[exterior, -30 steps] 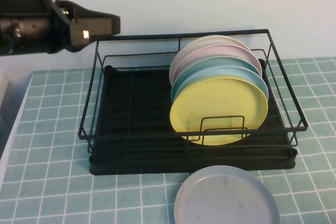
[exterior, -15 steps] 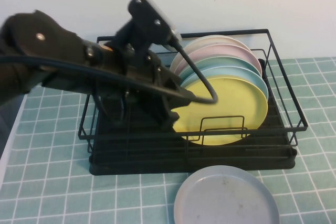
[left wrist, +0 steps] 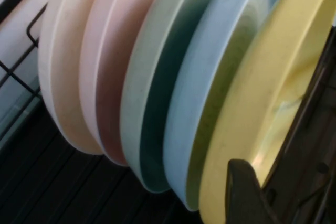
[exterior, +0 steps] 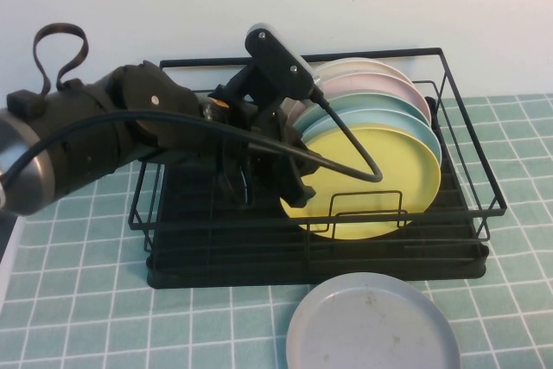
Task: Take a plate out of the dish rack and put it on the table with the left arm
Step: Grasp the plate from the shelf, then place the plate from the table
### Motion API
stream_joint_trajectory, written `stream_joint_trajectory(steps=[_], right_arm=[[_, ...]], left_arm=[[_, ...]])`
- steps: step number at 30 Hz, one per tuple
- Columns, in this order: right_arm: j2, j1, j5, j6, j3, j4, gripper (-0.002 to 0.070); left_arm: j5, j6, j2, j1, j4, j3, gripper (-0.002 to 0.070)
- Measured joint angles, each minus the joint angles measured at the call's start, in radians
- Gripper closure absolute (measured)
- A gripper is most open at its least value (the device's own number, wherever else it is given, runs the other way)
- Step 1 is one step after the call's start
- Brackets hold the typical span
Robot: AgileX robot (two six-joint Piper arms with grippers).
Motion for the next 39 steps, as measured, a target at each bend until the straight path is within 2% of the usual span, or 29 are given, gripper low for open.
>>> stream_joint_trajectory(steps=[11,13,15,19,21,29,32,37,39], right_arm=[[0.0,0.0,0.0,0.0,0.0,0.0,0.0678],[0.0,0.0,0.0,0.0,0.0,0.0,0.0678],[0.0,0.0,0.0,0.0,0.0,0.0,0.0678],[0.0,0.0,0.0,0.0,0.0,0.0,0.0678],[0.0,0.0,0.0,0.0,0.0,0.0,0.0678],[0.0,0.0,0.0,0.0,0.0,0.0,0.0678],[0.0,0.0,0.0,0.0,0.0,0.0,0.0678],[0.0,0.0,0.0,0.0,0.0,0.0,0.0678],[0.0,0.0,0.0,0.0,0.0,0.0,0.0678]], left_arm=[[-0.1,-0.001,0.083,0.0,-0.043,-0.007,0.0366],[-0.11,-0.001,0.094,0.0,-0.045,-0.007,0.0384],[-0.116,-0.001,0.101,0.0,-0.045,-0.008,0.0439],[-0.116,0.001,0.105,0.0,-0.026,-0.046,0.0604],[-0.096,0.001,0.105,0.0,-0.017,-0.078,0.0625],[0.068,-0.053,0.046,0.0,0.037,-0.234,0.0633],[0.208,-0.168,0.005,0.0,0.132,-0.279,0.0659],[0.421,-0.38,-0.041,-0.001,0.311,-0.326,0.0667],[0.523,-0.445,-0.051,-0.001,0.344,-0.332,0.067]])
